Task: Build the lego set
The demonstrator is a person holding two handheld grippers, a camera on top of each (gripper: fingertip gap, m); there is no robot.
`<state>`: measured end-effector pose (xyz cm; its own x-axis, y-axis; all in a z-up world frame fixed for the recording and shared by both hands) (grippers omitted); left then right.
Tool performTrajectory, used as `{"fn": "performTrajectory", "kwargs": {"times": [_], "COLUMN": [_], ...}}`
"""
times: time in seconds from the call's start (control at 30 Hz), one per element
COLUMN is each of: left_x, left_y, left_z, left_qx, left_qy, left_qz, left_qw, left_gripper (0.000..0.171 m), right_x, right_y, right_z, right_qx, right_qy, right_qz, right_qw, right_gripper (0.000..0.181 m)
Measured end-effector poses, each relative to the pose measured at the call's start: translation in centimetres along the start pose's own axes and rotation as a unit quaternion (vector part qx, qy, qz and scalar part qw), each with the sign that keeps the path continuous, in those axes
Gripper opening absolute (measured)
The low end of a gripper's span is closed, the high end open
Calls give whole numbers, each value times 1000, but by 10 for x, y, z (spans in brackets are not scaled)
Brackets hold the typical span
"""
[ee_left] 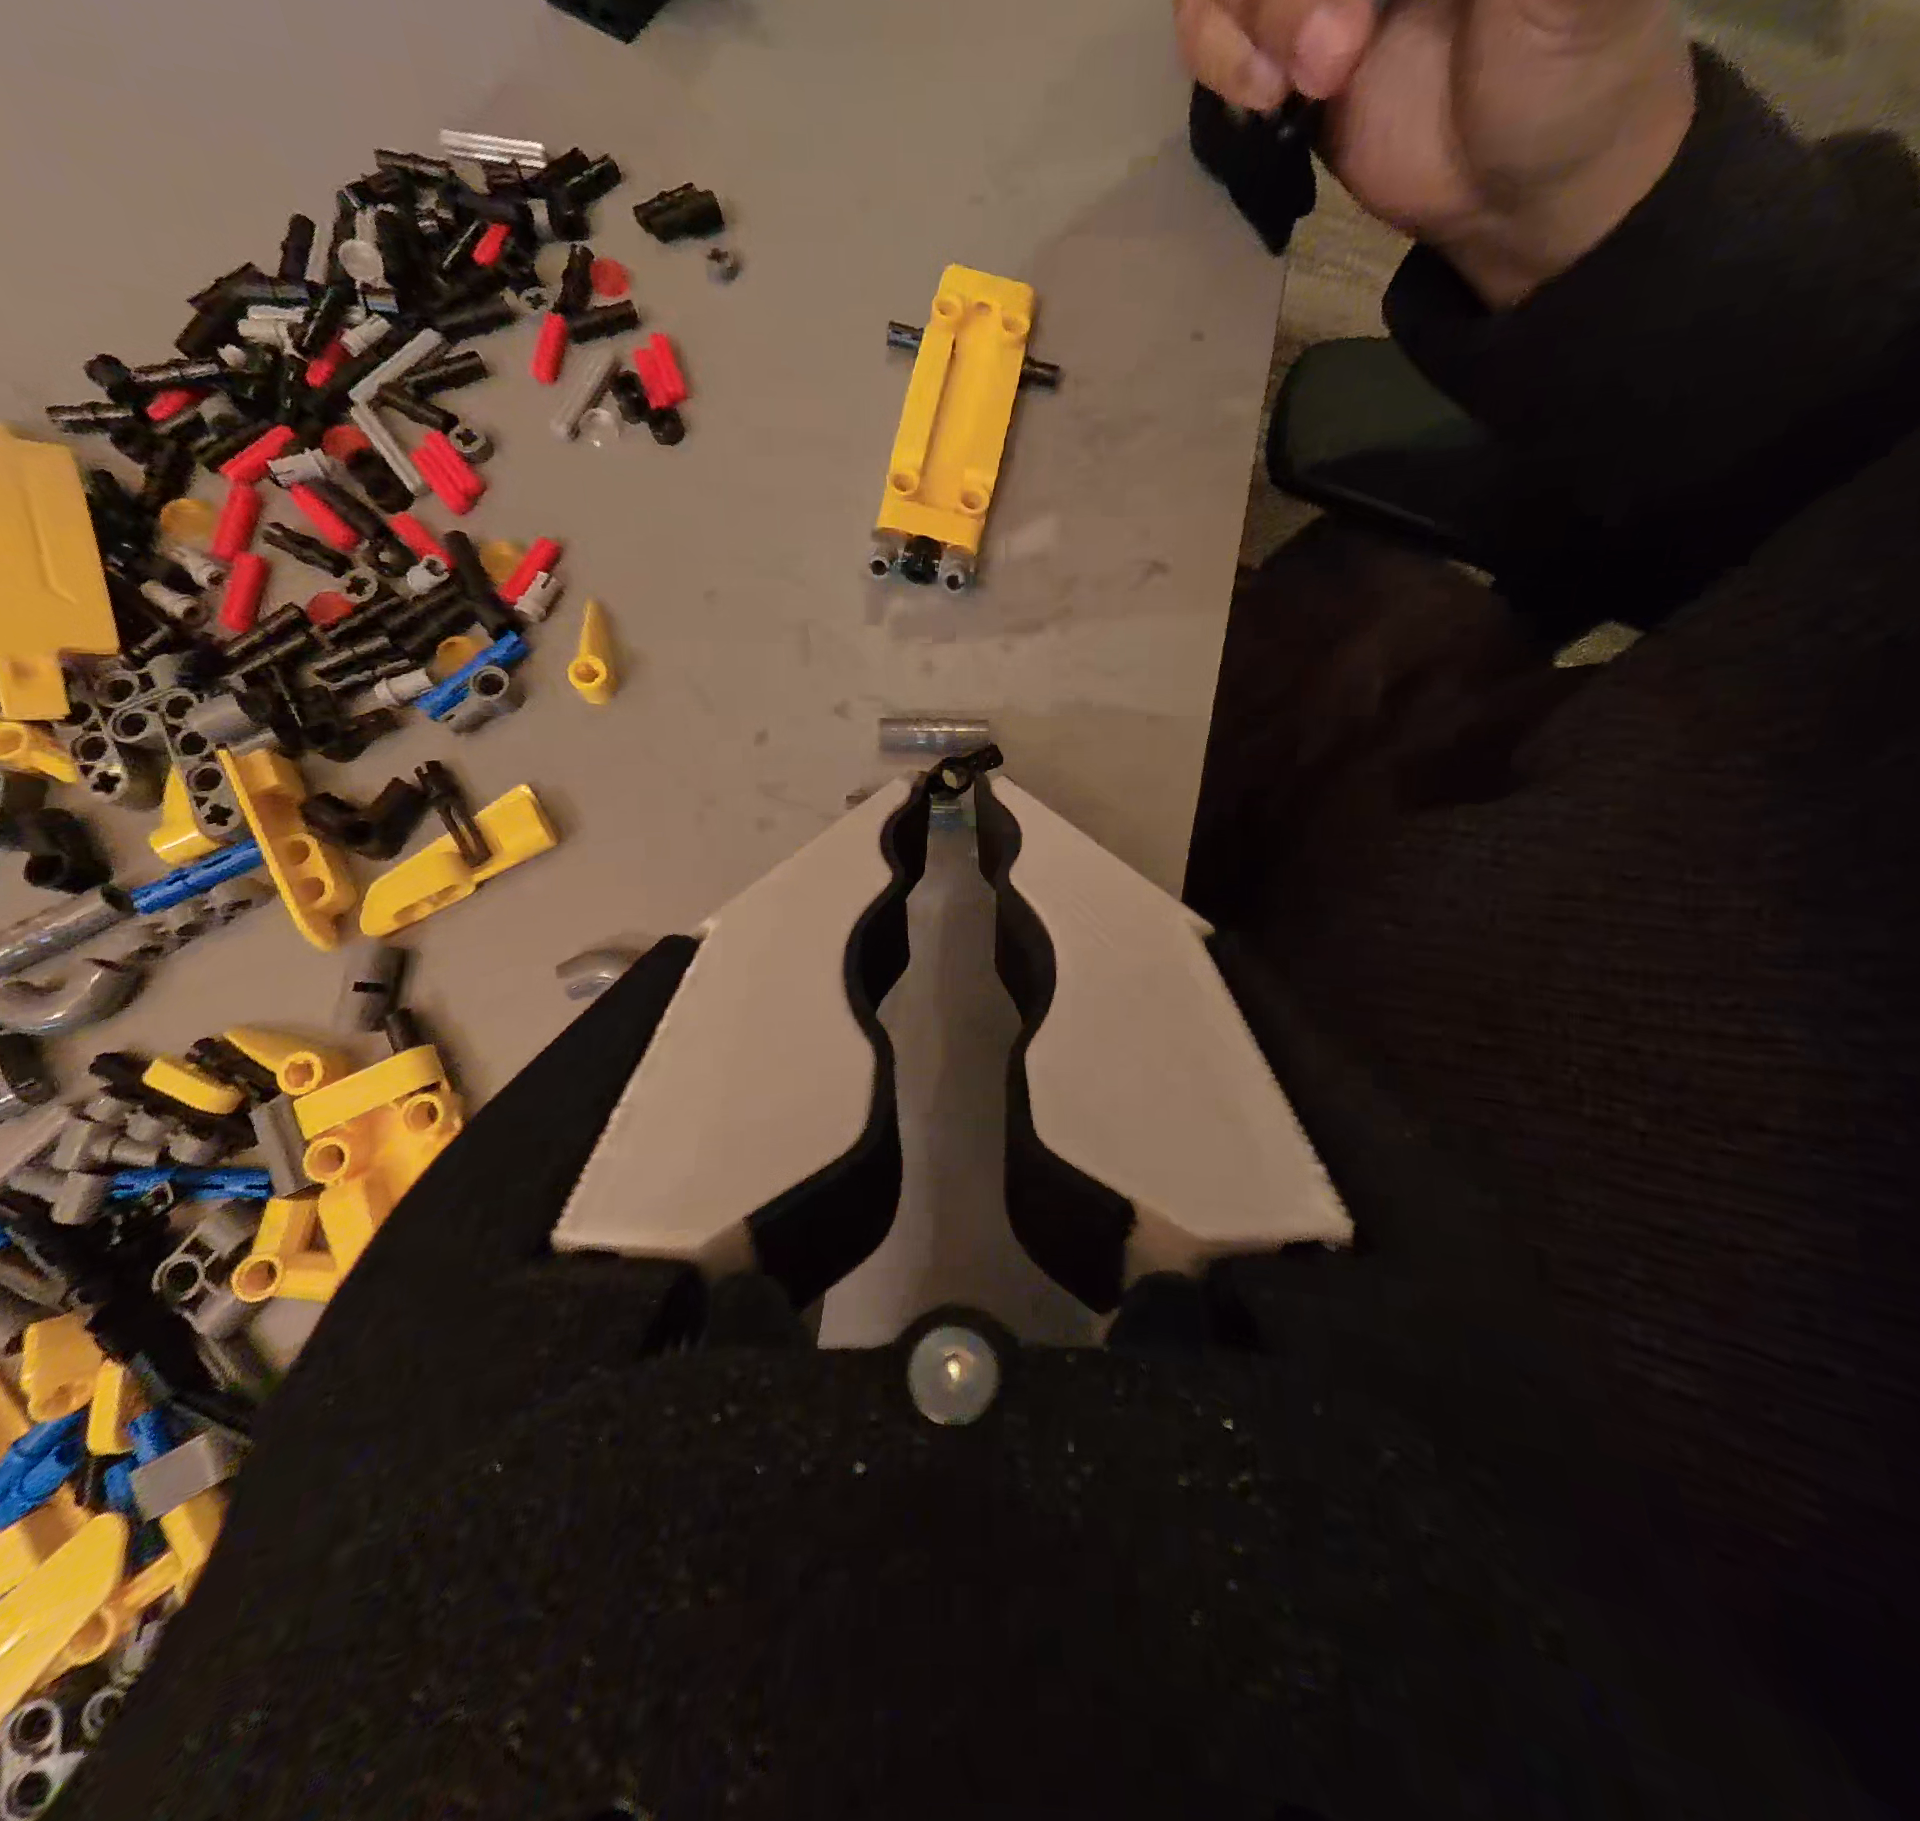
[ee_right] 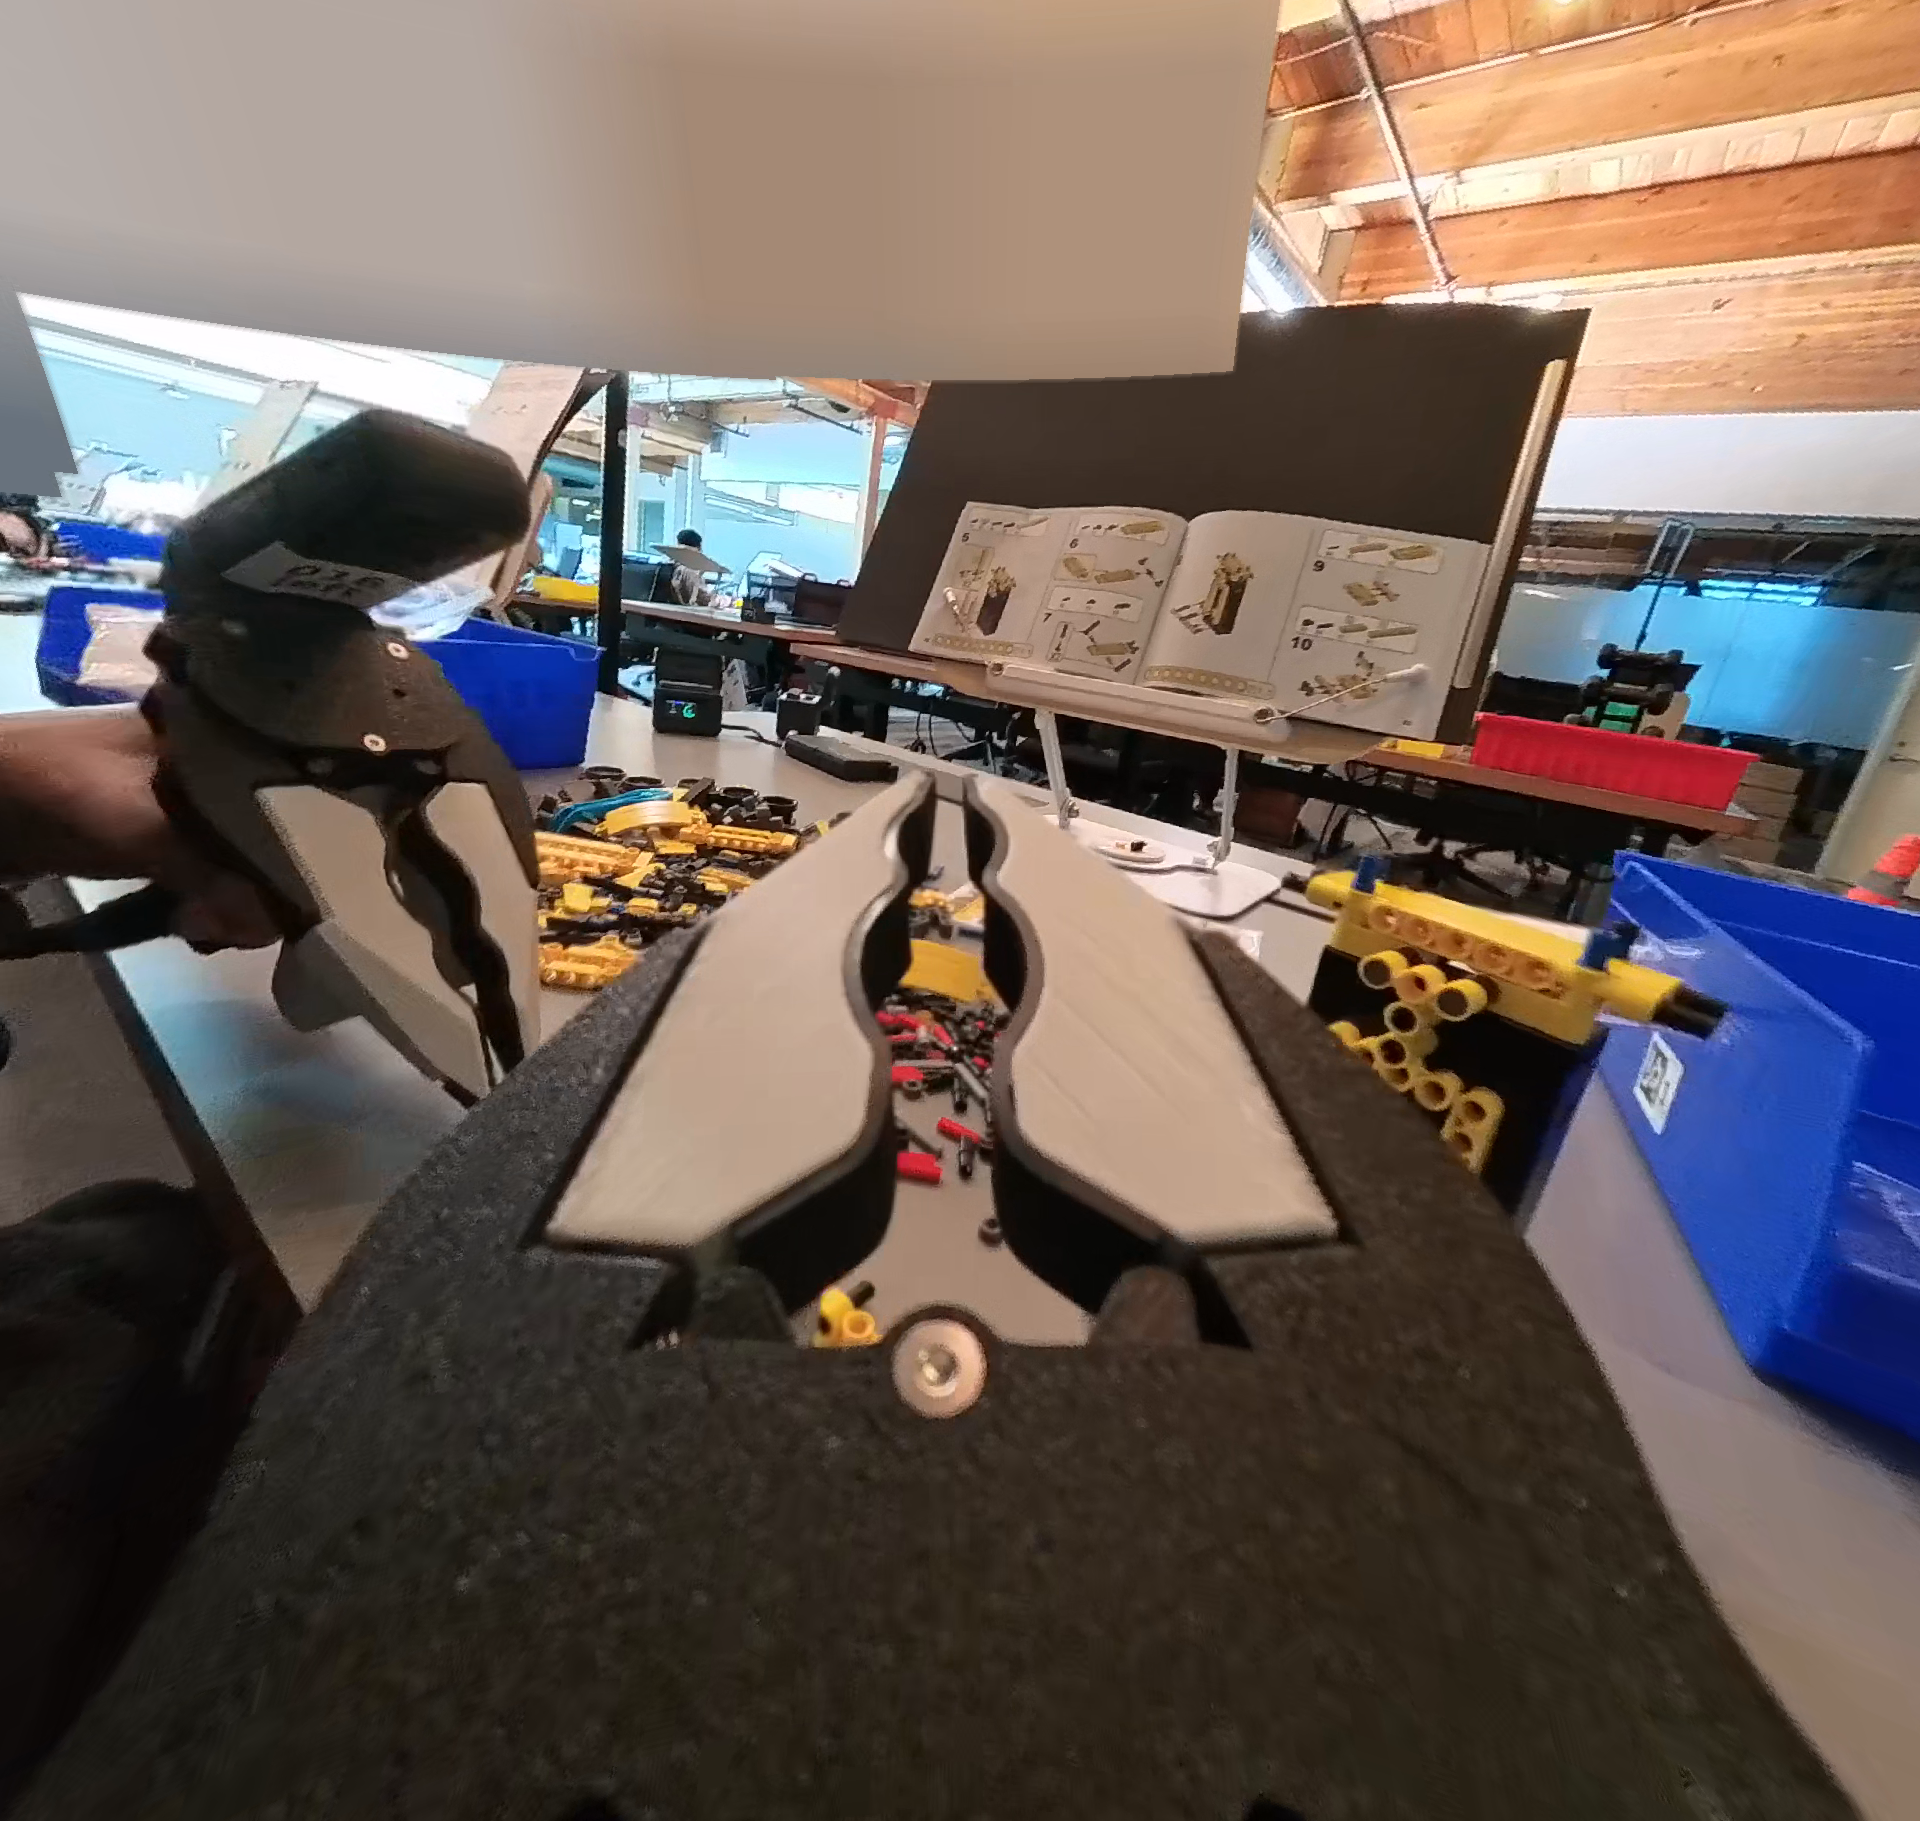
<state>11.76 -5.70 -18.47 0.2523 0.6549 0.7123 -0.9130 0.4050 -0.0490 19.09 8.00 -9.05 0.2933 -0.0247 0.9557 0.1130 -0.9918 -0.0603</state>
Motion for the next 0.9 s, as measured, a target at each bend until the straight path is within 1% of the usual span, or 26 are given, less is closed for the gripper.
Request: {"fn": "performTrajectory", "kwargs": {"times": [0.07,0.17,0.23,0.3,0.37,0.4,0.43,0.47,0.53,0.63,0.67,0.77,0.83,0.87,0.9], "left_x": [-2,-15,-26,-36,-39,-39,-38,-36,-27,-16,-13,-17,-21,-21,-22], "left_y": [2,6,3,5,9,9,12,15,27,48,57,81,96,103,108], "left_z": [0,4,12,18,20,20,22,25,36,53,58,72,83,90,97], "left_qx": [-8,3,-6,0,4,2,2,0,4,6,11,36,44,45,45], "left_qy": [7,34,37,42,40,37,33,21,-22,-83,-94,-88,-79,-73,-65], "left_qz": [4,-3,4,17,22,25,29,34,45,60,68,83,86,93,112], "left_qw": [1000,999,999,999,999,999,999,999,999,995,993,992,992,992,991], "left_gripper": [8,8,8,8,9,19,33,36,37,37,37,38,38,37,37], "right_x": [1,0,-3,-5,-4,-1,5,10,12,3,-2,-18,-31,-40,-47], "right_y": [-2,-4,-4,-3,2,6,13,18,24,29,30,31,36,41,44], "right_z": [0,-3,-6,-11,-16,-18,-20,-22,-31,-50,-57,-79,-90,-89,-87], "right_qx": [-4,-7,-13,-15,-2,16,44,71,101,132,143,178,214,237,244], "right_qy": [-6,4,22,37,38,29,19,14,28,75,90,143,206,254,299], "right_qz": [-7,-16,-8,-2,-6,-13,-26,-38,-46,-55,-62,-73,-84,-89,-109], "right_qw": [1000,1000,1000,999,999,999,999,997,993,987,984,971,951,933,916], "right_gripper": [4,4,4,4,4,4,4,4,3,3,4,4,9,11,8]}}
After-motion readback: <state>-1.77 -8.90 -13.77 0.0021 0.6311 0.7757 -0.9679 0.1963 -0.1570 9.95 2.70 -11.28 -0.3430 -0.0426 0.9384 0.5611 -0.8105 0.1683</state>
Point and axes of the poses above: each gripper's, where its closed fingertips meet, z back along the fingers, x out of its top, y = z × x across the jaws, the point moved 3 cm from there along z, back along the fingers, and after that the axes turned 5 degrees about -z, right-handed, at the moved point
